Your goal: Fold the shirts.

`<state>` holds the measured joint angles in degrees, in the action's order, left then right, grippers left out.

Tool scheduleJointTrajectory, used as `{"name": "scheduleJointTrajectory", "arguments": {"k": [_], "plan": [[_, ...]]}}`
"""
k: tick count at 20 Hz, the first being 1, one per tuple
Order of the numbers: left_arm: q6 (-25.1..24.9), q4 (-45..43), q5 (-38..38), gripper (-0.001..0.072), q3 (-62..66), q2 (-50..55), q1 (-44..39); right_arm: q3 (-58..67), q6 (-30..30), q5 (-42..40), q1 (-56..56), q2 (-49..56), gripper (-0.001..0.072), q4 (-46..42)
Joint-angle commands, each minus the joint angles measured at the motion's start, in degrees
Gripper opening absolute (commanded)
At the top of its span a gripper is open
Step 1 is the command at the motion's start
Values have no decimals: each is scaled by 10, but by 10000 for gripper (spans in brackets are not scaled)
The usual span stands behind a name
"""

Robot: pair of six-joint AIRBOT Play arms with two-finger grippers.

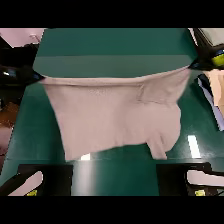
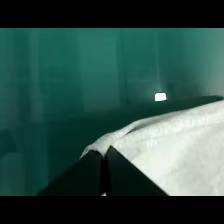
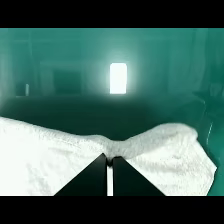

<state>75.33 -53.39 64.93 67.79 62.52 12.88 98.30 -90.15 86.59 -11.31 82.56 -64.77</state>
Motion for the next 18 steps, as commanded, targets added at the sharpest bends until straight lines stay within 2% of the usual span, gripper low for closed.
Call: {"name": "scheduleJointTrajectory", "arguments": {"k": [1, 4, 6, 10, 12, 15, 18], "plan": [[-51, 23, -142, 22, -46, 71, 0, -32, 7, -141, 23, 73, 13, 1], [-119, 104, -246, 22, -45, 113, 0, -32, 9, -257, 36, 101, 13, 1], [-165, 158, -288, 22, -44, 136, -1, -32, 17, -308, 40, 114, 13, 2], [-205, 194, -351, 22, -37, 168, -12, -32, 47, -352, 45, 127, 14, -4], [-205, 194, -352, 22, -18, 184, -12, -32, 47, -359, 46, 127, 13, -23], [-215, 190, -326, 22, 0, 193, -12, -32, 47, -324, 44, 127, 14, -55], [-217, 145, -250, 22, -1, 194, -12, -32, 47, -271, 45, 127, 13, -90]]}}
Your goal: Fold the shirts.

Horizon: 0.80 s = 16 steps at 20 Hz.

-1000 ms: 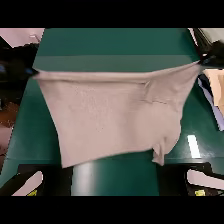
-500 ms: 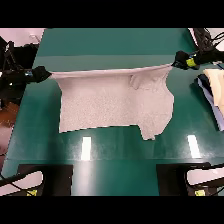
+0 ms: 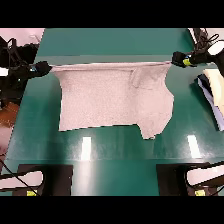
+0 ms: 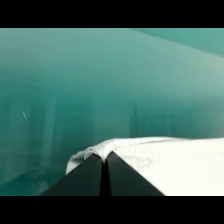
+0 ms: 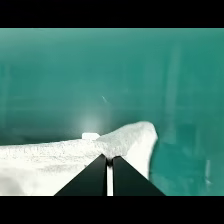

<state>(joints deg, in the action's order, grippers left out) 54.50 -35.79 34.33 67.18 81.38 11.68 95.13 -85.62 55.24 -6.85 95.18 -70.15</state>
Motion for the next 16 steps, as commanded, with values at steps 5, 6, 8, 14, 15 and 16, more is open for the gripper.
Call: {"name": "scheduleJointTrajectory", "arguments": {"k": [5, 6, 8, 14, 15, 16], "plan": [[28, -174, 185, 21, -10, 6, 0, -23, 1, 154, 12, 0, 14, -81], [42, -192, 191, 22, -19, 6, 0, -37, 1, 159, 17, 0, 13, -80], [57, -213, 193, 22, -33, 6, 0, -64, -1, 160, 25, 0, 13, -80], [68, -208, 199, 23, -39, 6, 0, -92, -30, 159, 21, -2, 16, -79], [73, -208, 205, 99, -39, 6, 0, -92, -32, 163, 17, -3, 35, -73], [82, -208, 209, 354, -38, 6, 0, -92, -32, 170, 17, -5, 182, -75]]}}
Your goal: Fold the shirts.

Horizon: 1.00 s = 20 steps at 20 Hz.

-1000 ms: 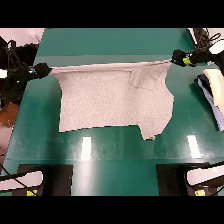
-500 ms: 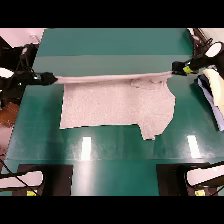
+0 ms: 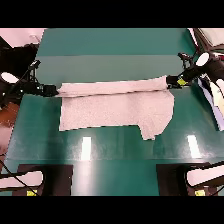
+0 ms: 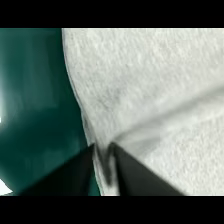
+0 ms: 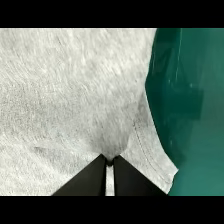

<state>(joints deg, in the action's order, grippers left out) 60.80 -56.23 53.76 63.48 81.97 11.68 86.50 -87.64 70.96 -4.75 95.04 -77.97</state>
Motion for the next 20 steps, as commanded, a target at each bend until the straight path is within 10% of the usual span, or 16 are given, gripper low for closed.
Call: {"name": "scheduleJointTrajectory", "arguments": {"k": [1, 10, 20], "plan": [[33, -4, 14, 494, -2, 0, 0, -5, -11, 21, -4, -5, 374, 4], [62, -6, 222, 491, -21, -40, 73, -5, 71, 138, -5, -97, 305, 5], [32, 19, 158, 490, -259, -130, 104, -5, 83, 157, -39, -140, 305, 140]]}}
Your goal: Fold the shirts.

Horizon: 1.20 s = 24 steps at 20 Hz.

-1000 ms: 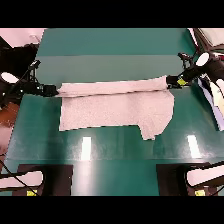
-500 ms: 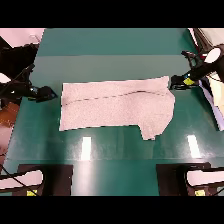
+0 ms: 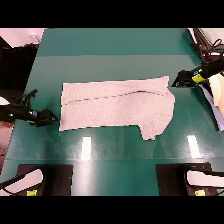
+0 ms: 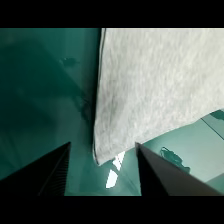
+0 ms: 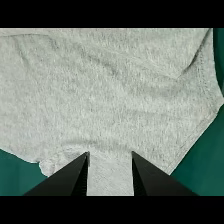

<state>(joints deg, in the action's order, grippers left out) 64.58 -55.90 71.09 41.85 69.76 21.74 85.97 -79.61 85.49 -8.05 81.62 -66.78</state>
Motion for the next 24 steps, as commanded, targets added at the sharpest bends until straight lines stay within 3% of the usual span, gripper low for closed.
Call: {"name": "scheduleJointTrajectory", "arguments": {"k": [1, 9, 10, 12, 16, 21, 23, 24], "plan": [[-6, 13, -16, 490, -45, -8, 0, 0, 3, 14, -6, -6, 305, 28], [16, 1, -44, 489, -50, -8, -82, 0, 3, 27, -6, -9, 305, 28], [28, 2, -53, 431, -50, -8, -85, 0, 3, 33, -7, -10, 305, 27], [30, 7, -57, 35, -49, -8, -85, 0, 3, 56, -7, -10, 305, 26], [29, 9, -9, 21, -22, -10, -85, -65, 2, 75, -14, -43, 305, -9], [27, 12, -1, 21, -5, -11, -85, -318, -19, 17, -66, -163, 311, -6], [25, 23, -4, 22, -5, -11, -85, -413, -20, -12, -71, -201, 418, 0], [24, 32, -7, 21, -5, -11, -85, -447, -20, -30, -68, -210, 418, 8]]}}
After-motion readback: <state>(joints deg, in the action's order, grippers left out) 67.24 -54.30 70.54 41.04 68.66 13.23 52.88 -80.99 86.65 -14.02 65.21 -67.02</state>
